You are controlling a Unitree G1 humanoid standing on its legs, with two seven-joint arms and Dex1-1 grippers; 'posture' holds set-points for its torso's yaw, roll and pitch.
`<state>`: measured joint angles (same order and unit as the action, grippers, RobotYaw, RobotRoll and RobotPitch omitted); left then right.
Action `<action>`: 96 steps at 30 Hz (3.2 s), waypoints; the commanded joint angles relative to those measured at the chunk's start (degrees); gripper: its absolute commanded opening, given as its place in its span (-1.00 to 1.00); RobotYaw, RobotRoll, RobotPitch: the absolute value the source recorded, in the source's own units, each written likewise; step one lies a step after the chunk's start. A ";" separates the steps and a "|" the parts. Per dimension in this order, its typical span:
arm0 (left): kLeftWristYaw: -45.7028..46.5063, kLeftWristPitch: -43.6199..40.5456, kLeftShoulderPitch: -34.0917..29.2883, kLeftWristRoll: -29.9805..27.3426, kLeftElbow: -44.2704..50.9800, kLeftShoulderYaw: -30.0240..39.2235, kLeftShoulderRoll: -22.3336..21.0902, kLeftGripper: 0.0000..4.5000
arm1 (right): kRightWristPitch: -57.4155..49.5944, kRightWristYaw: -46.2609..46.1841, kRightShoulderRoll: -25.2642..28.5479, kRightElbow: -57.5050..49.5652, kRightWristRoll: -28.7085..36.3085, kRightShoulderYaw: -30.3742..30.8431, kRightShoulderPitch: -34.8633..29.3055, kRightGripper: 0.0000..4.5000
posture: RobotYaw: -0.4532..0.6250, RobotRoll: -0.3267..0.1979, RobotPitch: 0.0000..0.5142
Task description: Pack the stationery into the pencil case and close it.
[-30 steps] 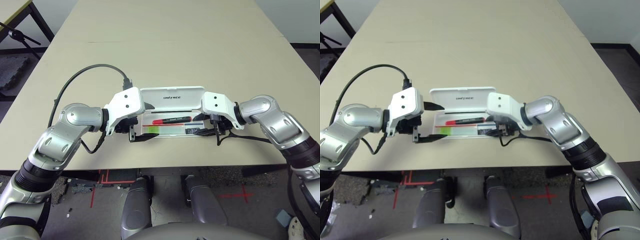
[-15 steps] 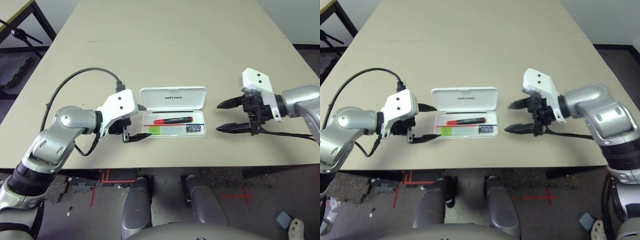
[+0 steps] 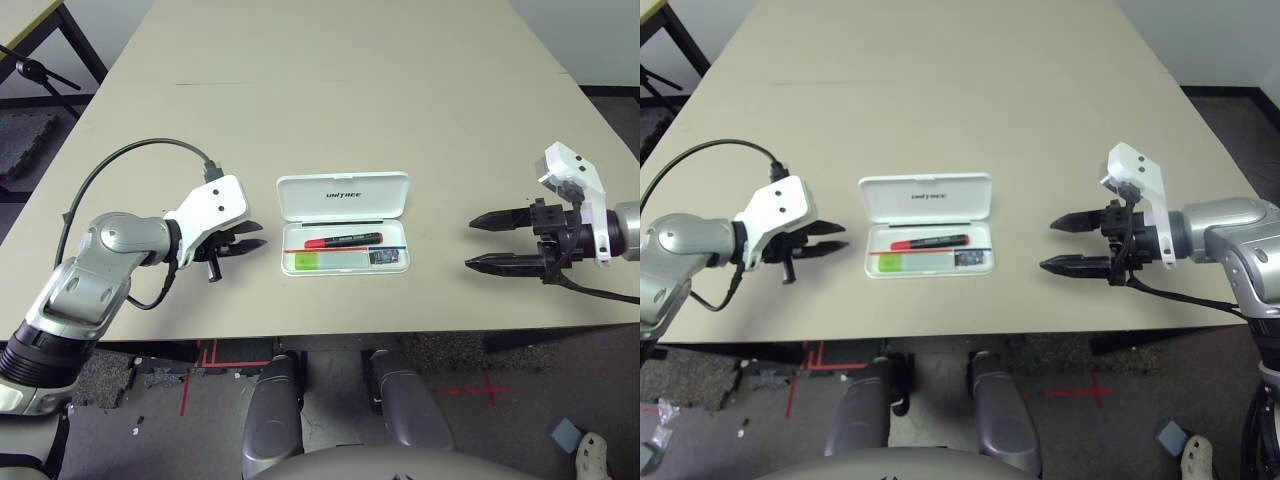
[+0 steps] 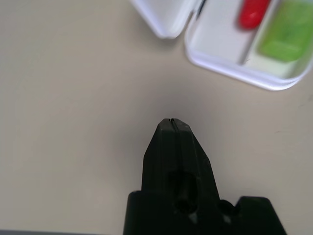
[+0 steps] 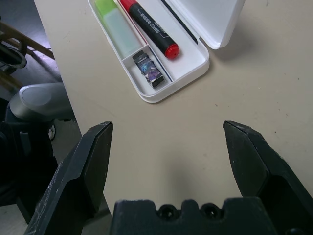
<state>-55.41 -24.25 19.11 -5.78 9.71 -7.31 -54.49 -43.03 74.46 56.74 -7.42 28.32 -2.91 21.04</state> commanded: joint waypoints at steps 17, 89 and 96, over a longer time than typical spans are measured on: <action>6.93 18.23 11.81 2.97 -21.95 -0.37 18.84 -0.99 | -2.00 -1.88 -0.64 -2.87 1.09 2.59 1.09 1.00 | -0.24 0.25 -0.30; 37.42 27.17 18.57 -5.50 -44.67 26.69 26.92 0.99 | 46.88 -61.96 -29.26 50.27 -15.52 -15.29 18.68 1.00 | -0.23 0.25 -0.37; 40.26 30.33 19.73 -5.80 -49.80 27.44 25.65 0.99 | 55.20 -68.31 -28.05 56.94 -15.85 -17.98 19.96 1.00 | -0.24 0.25 -0.37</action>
<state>-15.86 5.07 38.00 -12.03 -38.67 19.59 -27.94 10.44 7.42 27.96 47.66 12.89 -19.47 40.21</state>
